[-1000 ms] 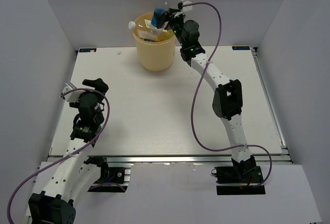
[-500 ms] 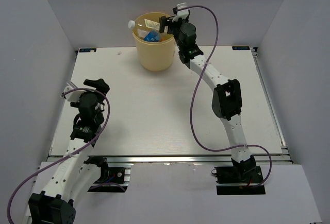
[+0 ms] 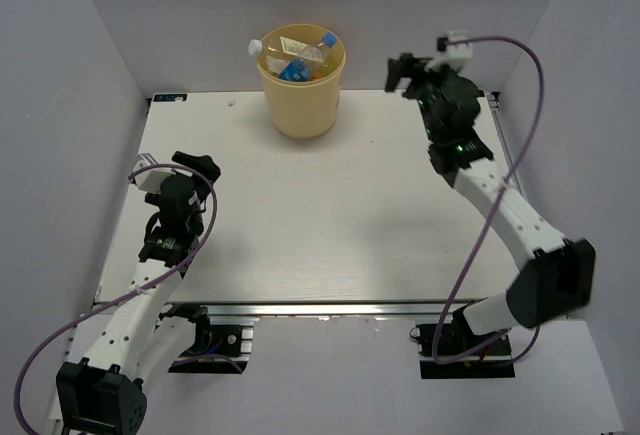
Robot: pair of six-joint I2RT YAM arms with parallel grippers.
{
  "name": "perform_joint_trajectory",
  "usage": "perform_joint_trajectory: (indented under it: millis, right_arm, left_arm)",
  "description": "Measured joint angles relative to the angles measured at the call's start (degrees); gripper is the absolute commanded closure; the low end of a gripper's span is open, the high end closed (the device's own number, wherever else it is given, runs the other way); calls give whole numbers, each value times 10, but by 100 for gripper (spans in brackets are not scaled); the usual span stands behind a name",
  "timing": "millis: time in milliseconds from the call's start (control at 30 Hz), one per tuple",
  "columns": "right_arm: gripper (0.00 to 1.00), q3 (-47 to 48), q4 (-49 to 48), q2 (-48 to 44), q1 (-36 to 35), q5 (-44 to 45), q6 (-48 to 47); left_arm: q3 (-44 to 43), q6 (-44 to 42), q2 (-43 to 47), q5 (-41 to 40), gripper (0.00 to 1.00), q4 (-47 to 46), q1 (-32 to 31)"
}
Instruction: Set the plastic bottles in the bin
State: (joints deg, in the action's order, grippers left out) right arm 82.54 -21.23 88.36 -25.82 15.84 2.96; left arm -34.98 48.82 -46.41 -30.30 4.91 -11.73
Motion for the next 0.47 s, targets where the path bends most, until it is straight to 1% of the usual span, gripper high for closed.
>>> perform_joint_trajectory:
  millis: [100, 167, 233, 300, 367, 467]
  right_arm:
    - [11, -160, 5, -127, 37, 25, 50]
    - [11, -268, 15, -193, 53, 42, 88]
    - [11, -354, 42, -232, 57, 52, 121]
    - [11, -416, 67, -248, 57, 52, 149]
    - [10, -457, 99, -268, 56, 51, 166]
    - [11, -478, 121, -310, 56, 56, 179]
  left_arm:
    - [-7, 4, -11, 11, 2, 8, 0]
    - [-10, 6, -18, 16, 2, 12, 0]
    - [-13, 7, -22, 19, 2, 16, 0]
    - [-14, 9, -23, 23, 2, 20, 0]
    - [-14, 12, -23, 24, 2, 21, 0]
    - [-15, 15, -22, 28, 2, 26, 0]
